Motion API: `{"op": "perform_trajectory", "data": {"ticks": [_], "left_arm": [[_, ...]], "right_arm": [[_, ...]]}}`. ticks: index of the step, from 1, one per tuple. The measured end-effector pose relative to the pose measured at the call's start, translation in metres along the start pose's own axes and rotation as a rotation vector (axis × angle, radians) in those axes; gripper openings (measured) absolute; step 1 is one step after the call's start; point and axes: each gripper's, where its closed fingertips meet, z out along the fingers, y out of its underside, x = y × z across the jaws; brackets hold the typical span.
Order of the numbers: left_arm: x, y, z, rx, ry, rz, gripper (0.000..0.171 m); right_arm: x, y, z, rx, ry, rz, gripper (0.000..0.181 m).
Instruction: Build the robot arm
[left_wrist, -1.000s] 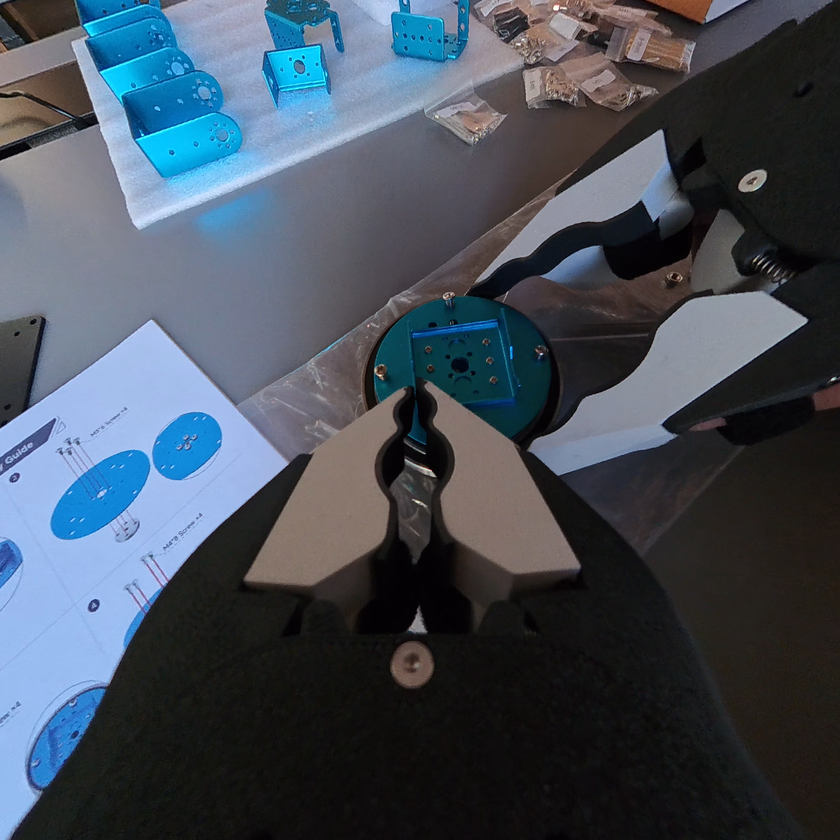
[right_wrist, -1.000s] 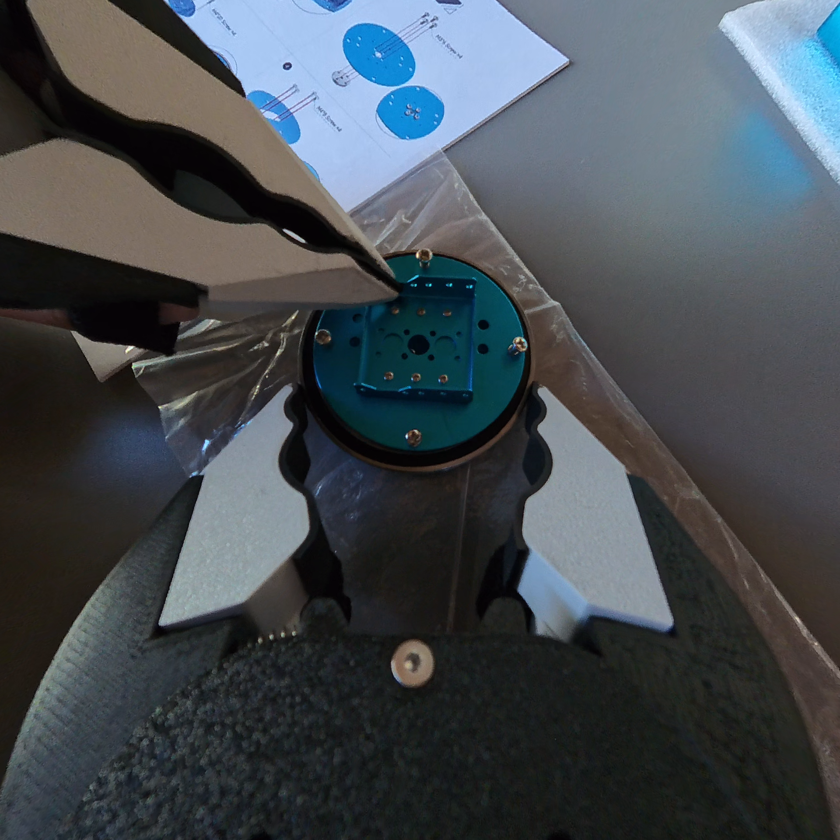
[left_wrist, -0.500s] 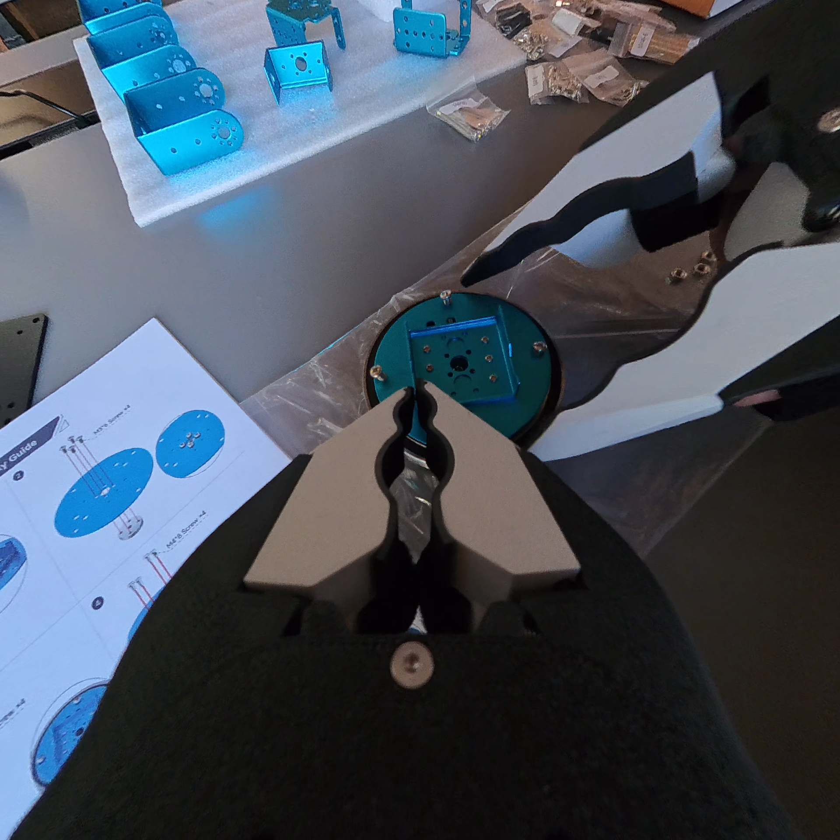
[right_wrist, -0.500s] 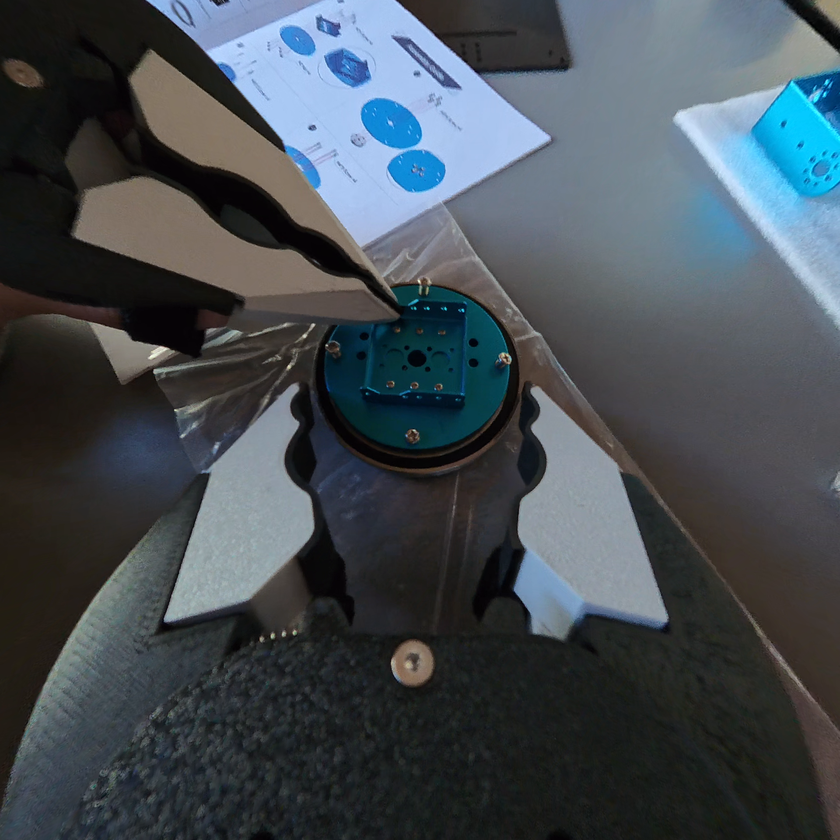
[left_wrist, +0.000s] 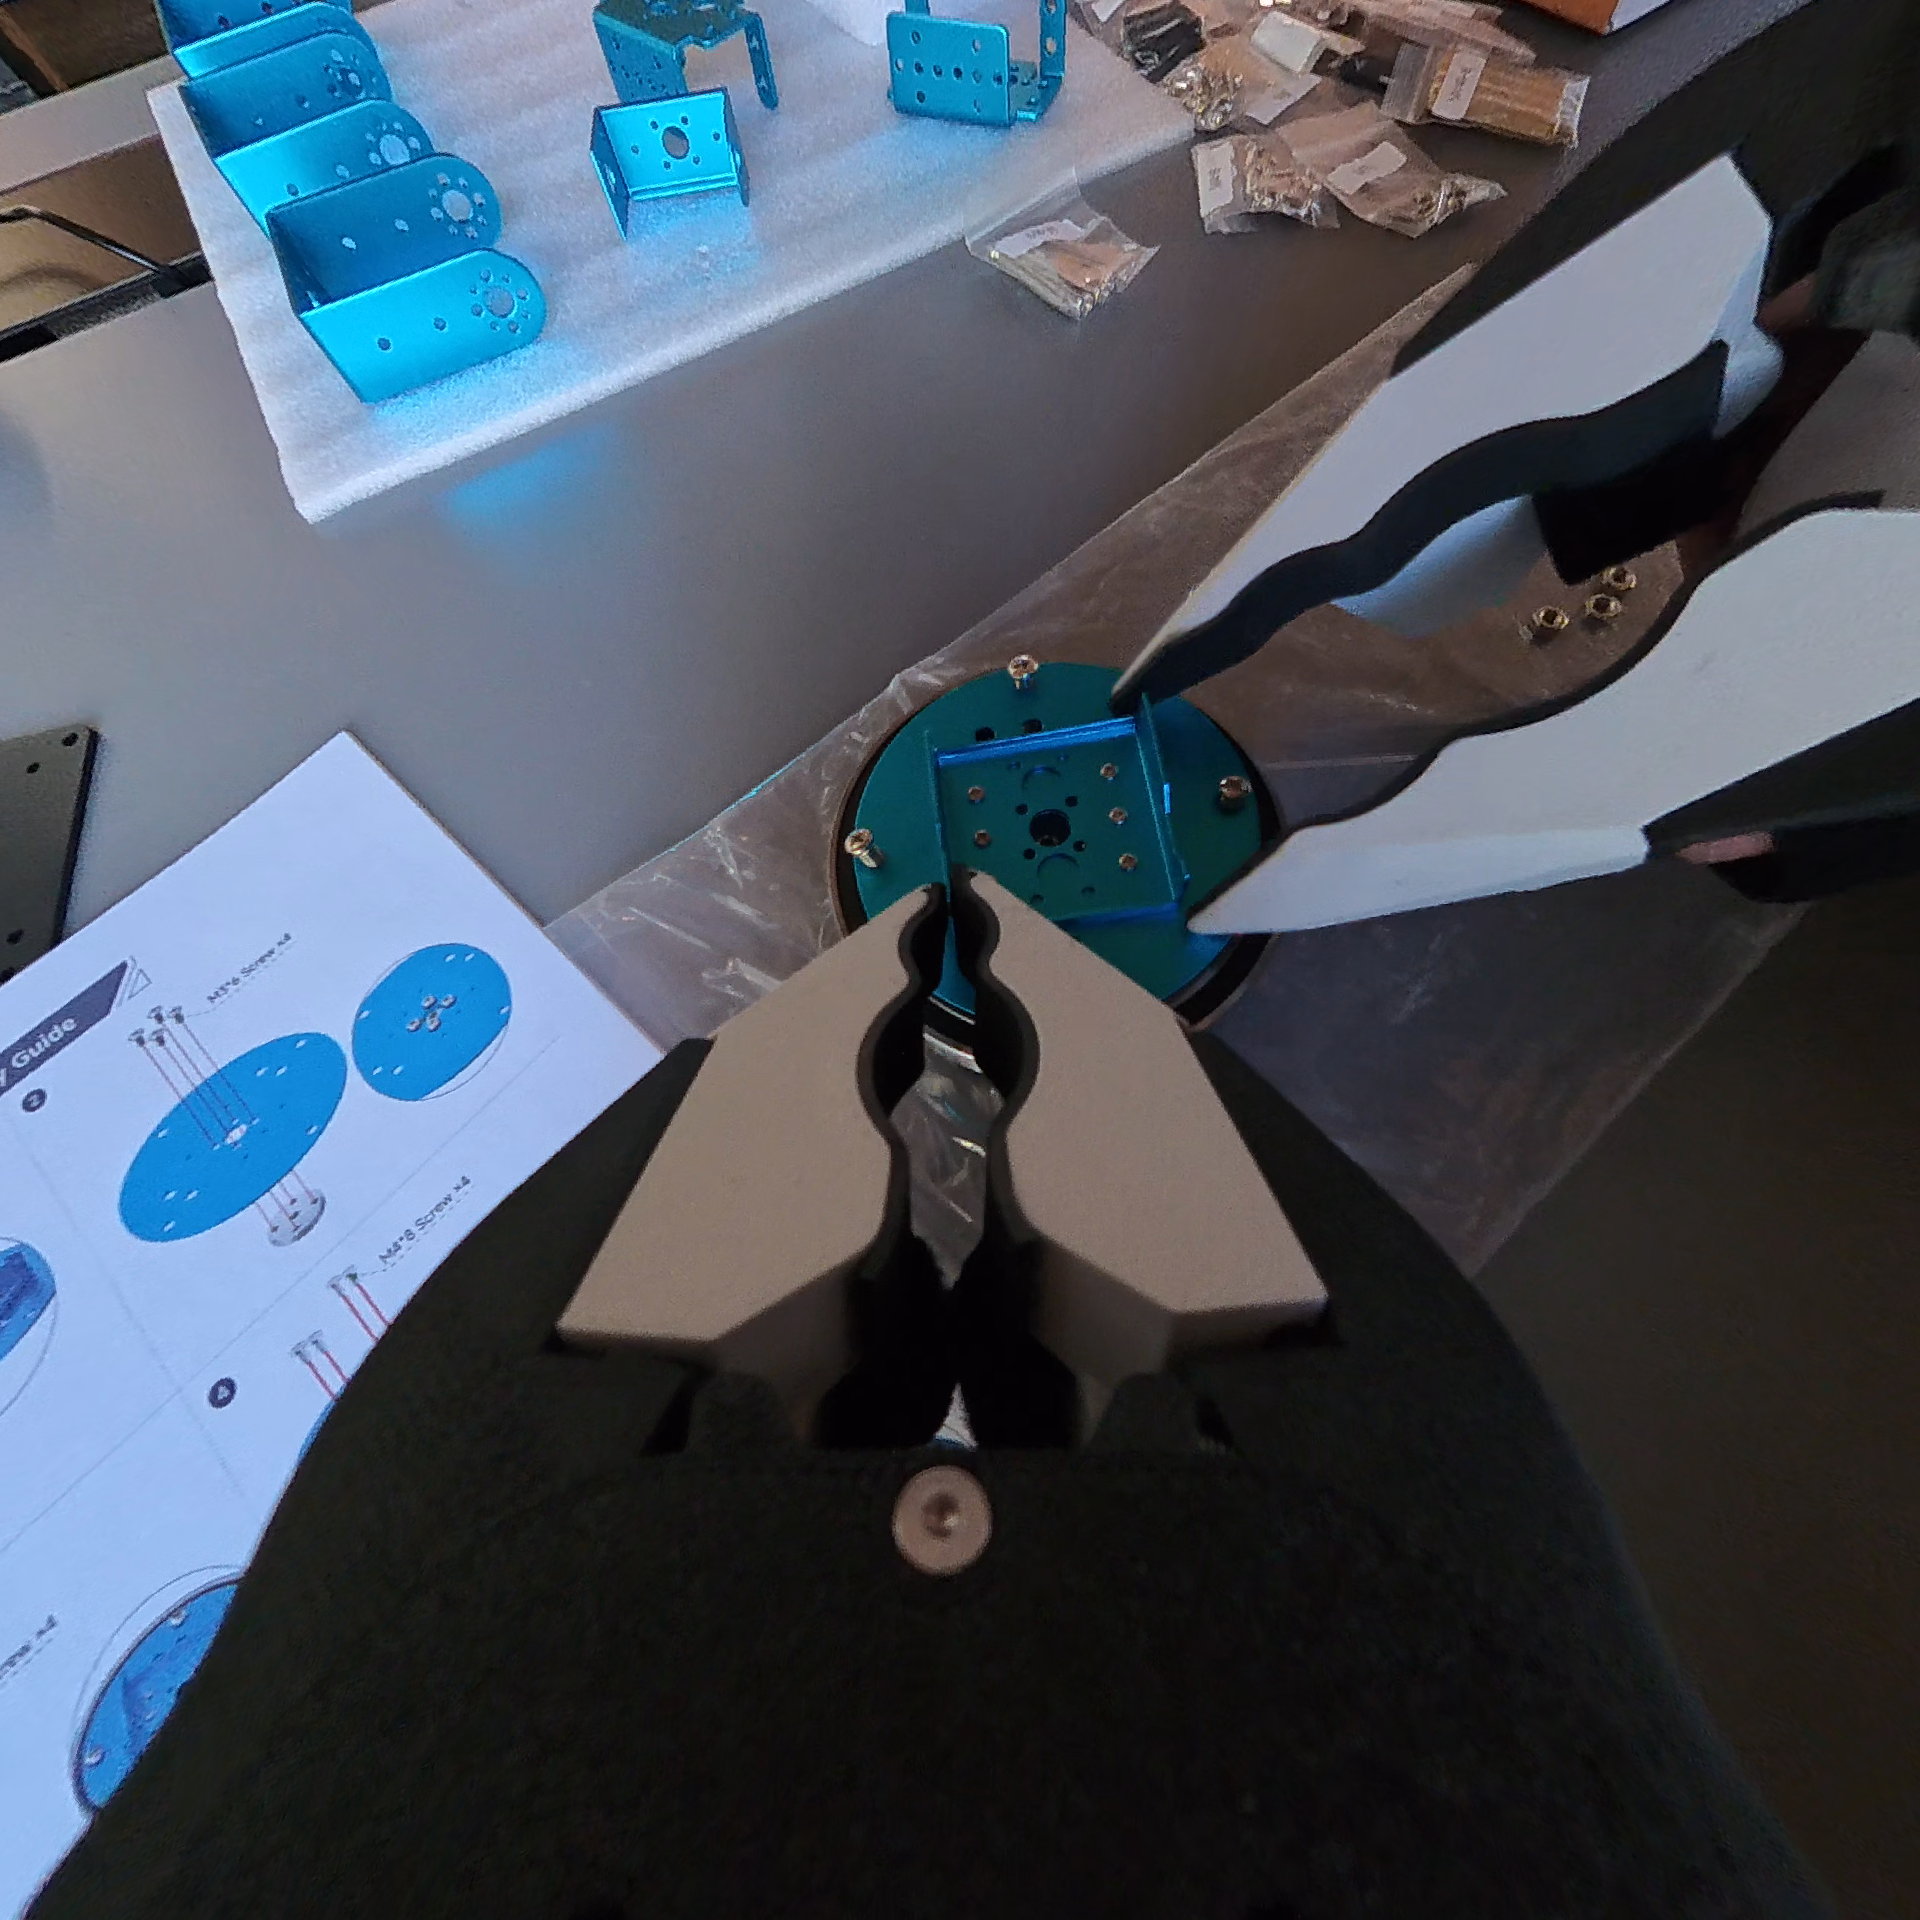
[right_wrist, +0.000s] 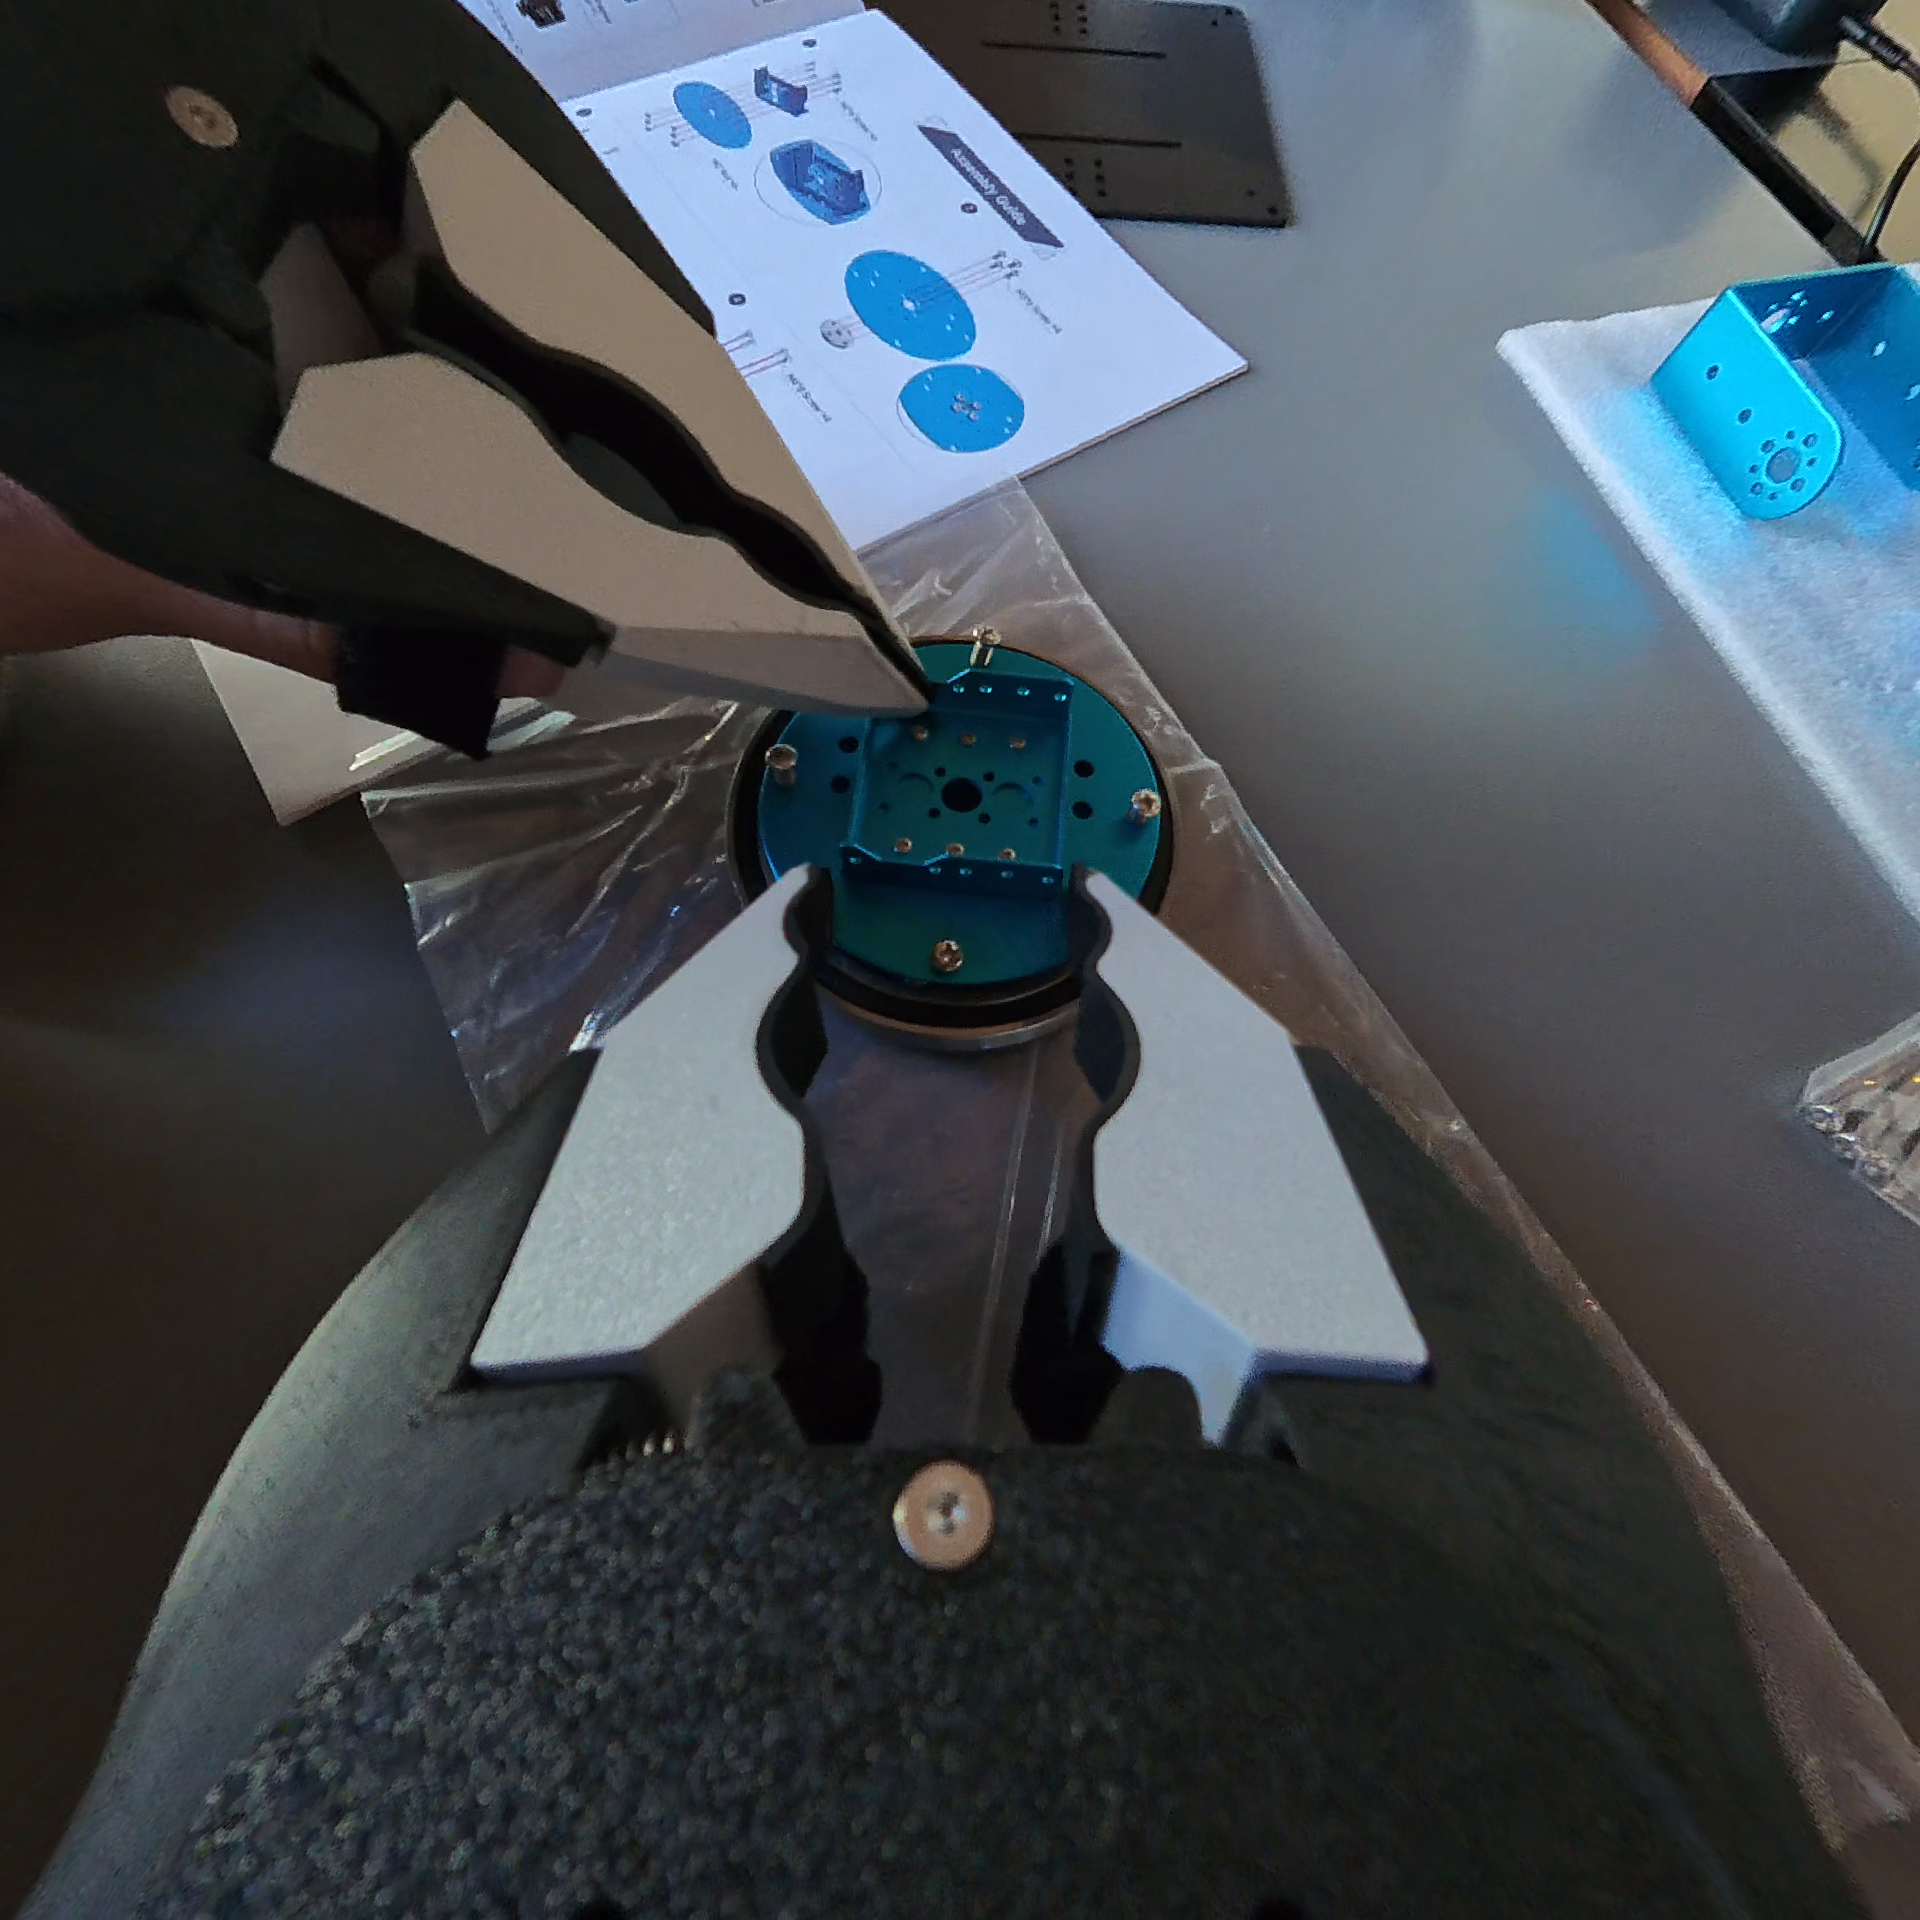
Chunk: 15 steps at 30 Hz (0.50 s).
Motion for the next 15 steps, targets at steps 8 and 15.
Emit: {"op": "perform_trajectory", "data": {"ticks": [8,15], "left_arm": [[-0.0004,-0.0005,0.0002,0.004,0.005,-0.003,0.000],[0.0014,0.0003,0.0007,0.004,0.001,0.001,0.000]], "right_arm": [[0.0010,0.0006,-0.0006,0.014,0.006,0.023,0.038],[0.0002,0.0007,-0.0048,0.018,-0.032,0.013,0.042]]}}
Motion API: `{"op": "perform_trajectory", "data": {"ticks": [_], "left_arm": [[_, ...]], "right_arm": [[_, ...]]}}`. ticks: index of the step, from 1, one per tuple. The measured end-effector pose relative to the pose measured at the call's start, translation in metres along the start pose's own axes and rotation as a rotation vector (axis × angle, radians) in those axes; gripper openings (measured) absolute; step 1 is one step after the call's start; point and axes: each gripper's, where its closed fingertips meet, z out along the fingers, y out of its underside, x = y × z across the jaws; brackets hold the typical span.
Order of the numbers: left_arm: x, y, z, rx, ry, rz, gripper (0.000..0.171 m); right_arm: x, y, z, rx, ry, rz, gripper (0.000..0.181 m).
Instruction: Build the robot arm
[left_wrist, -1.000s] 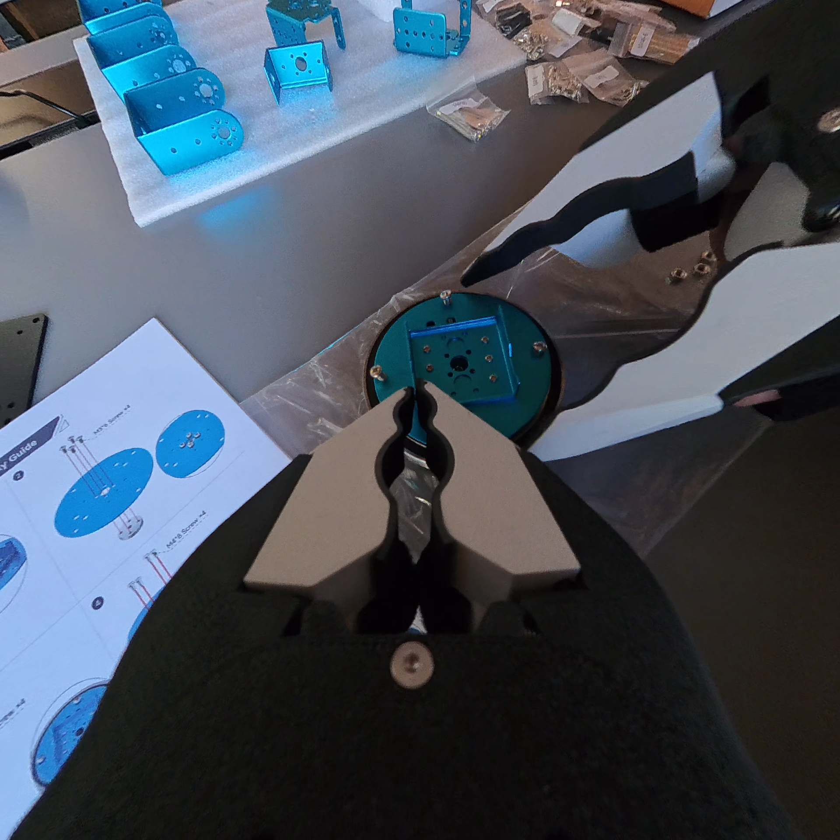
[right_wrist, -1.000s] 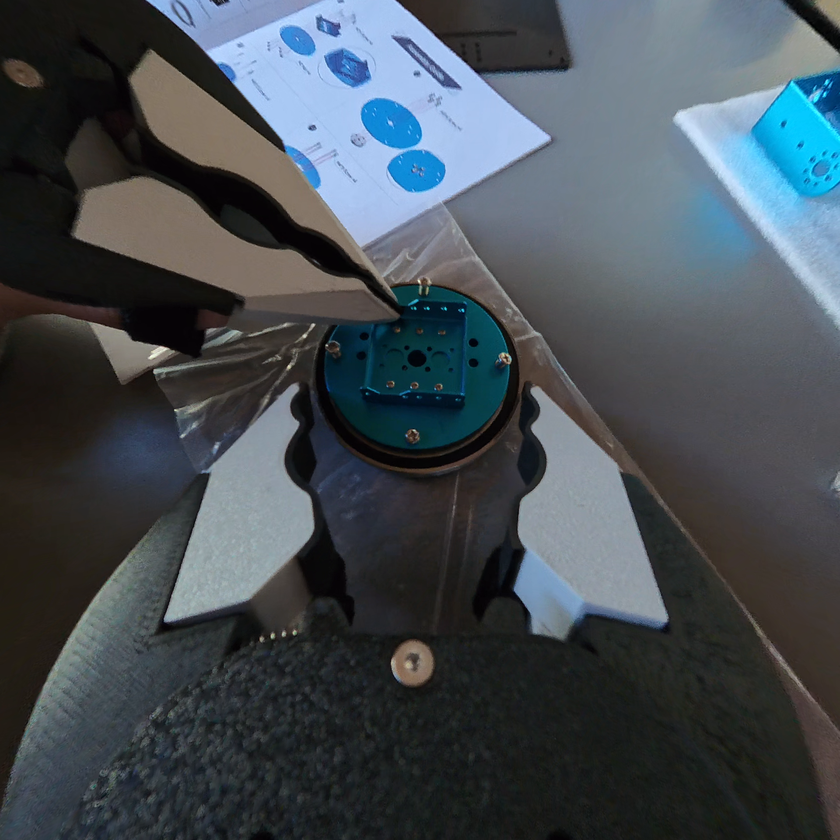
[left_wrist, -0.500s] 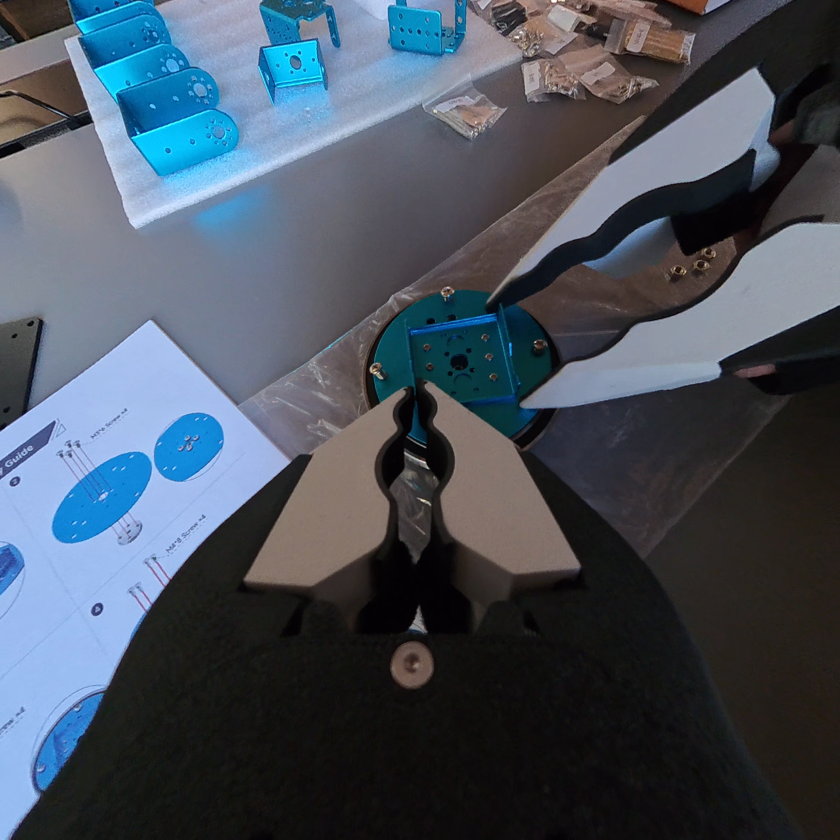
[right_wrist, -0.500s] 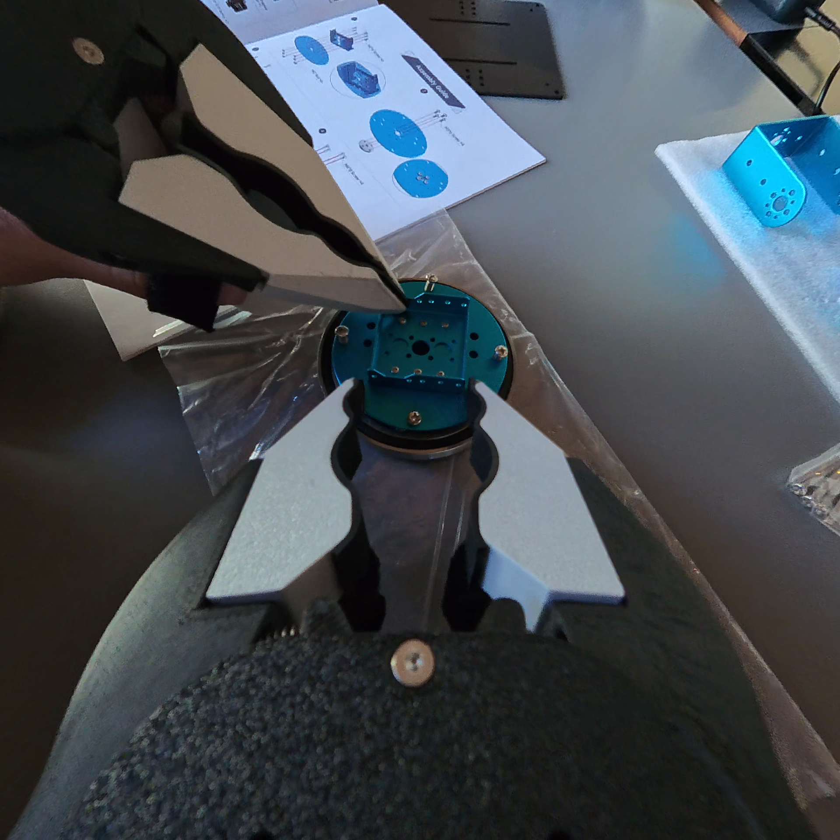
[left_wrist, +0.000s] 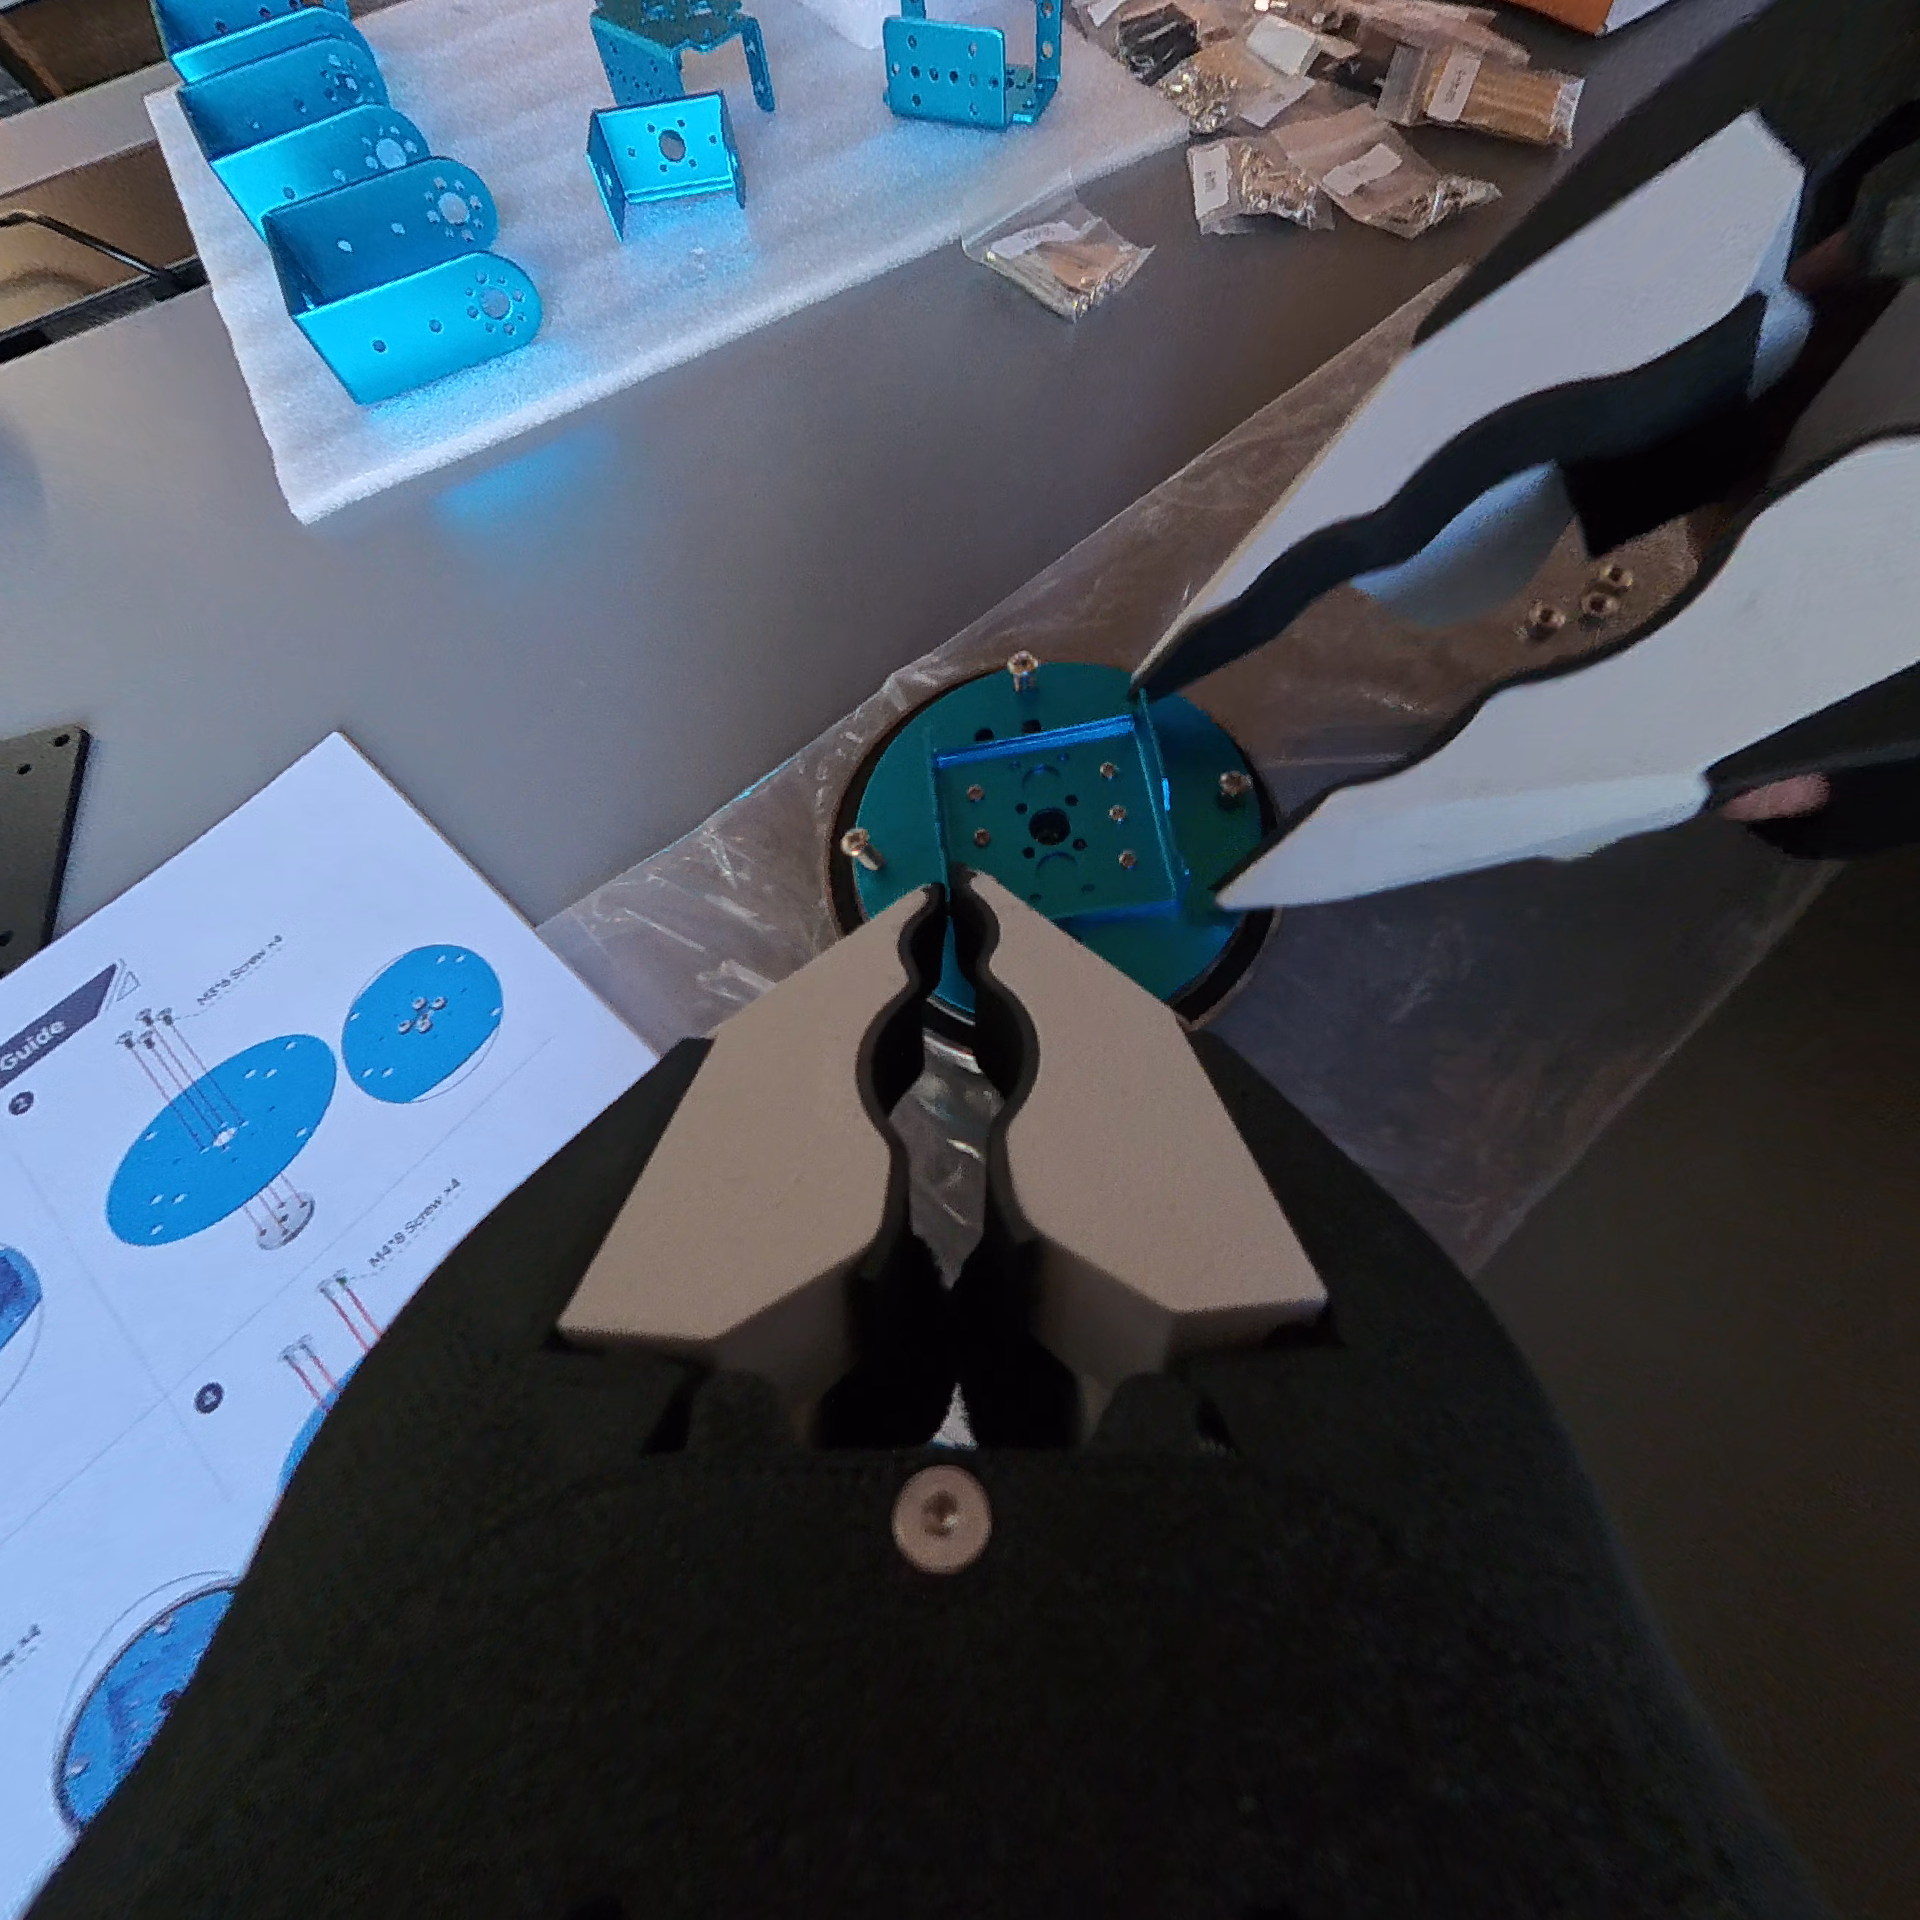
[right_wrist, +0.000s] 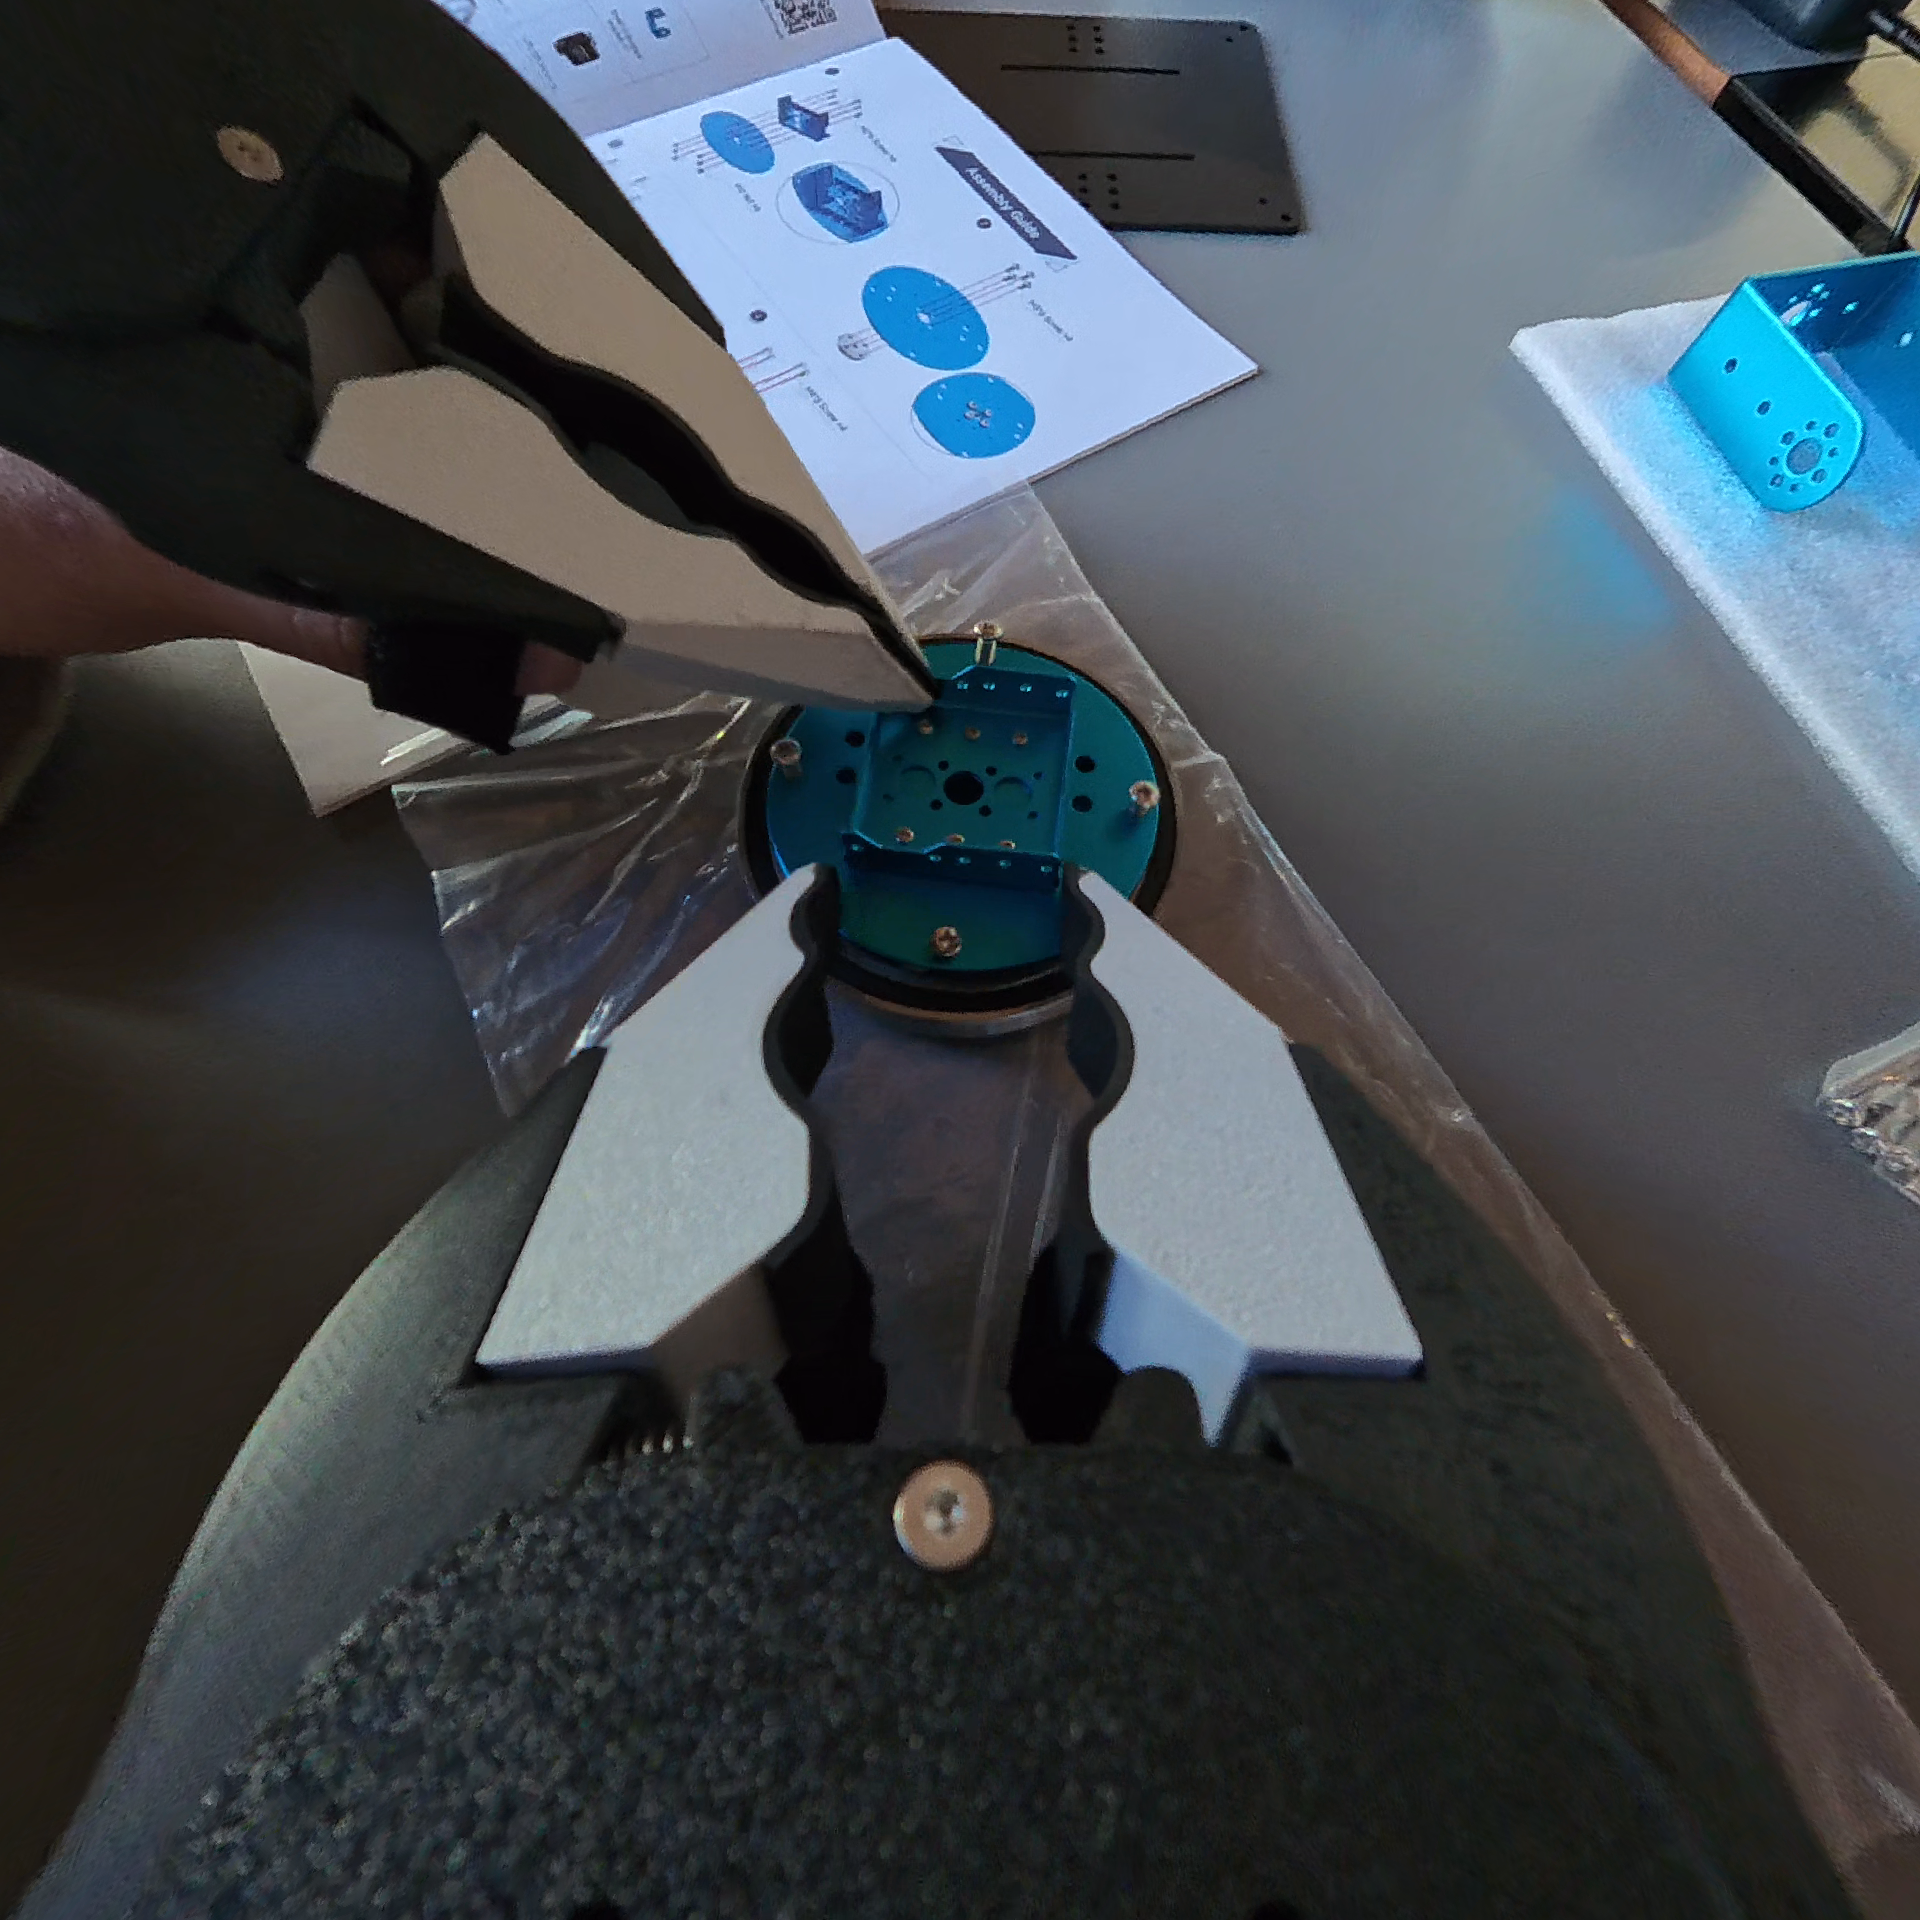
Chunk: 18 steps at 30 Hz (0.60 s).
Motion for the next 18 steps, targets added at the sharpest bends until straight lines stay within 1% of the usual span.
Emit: {"op": "perform_trajectory", "data": {"ticks": [1,3,5,9,12,14,18], "left_arm": [[0.001,0.001,0.001,-0.003,-0.002,0.002,0.001],[0.001,0.001,0.000,-0.004,-0.004,0.003,0.000],[0.000,0.001,0.000,-0.007,-0.006,0.003,0.000],[0.000,0.001,0.000,-0.008,-0.004,0.001,0.000],[0.000,0.001,0.000,-0.004,-0.004,-0.002,0.000],[0.000,0.001,0.000,-0.002,-0.003,-0.003,0.000],[-0.001,0.001,0.001,0.000,0.005,-0.007,0.000]], "right_arm": [[0.001,-0.001,-0.004,0.009,-0.003,-0.008,0.041],[0.003,-0.003,-0.013,0.024,0.000,-0.023,0.030],[0.005,-0.003,-0.019,0.031,-0.001,-0.026,0.023],[0.000,0.003,-0.015,0.000,-0.040,-0.019,0.021],[-0.001,0.005,-0.010,-0.012,-0.042,-0.017,0.021],[0.000,0.008,-0.008,-0.025,-0.029,-0.019,0.017],[0.001,0.008,-0.007,-0.024,-0.024,-0.024,0.004]]}}
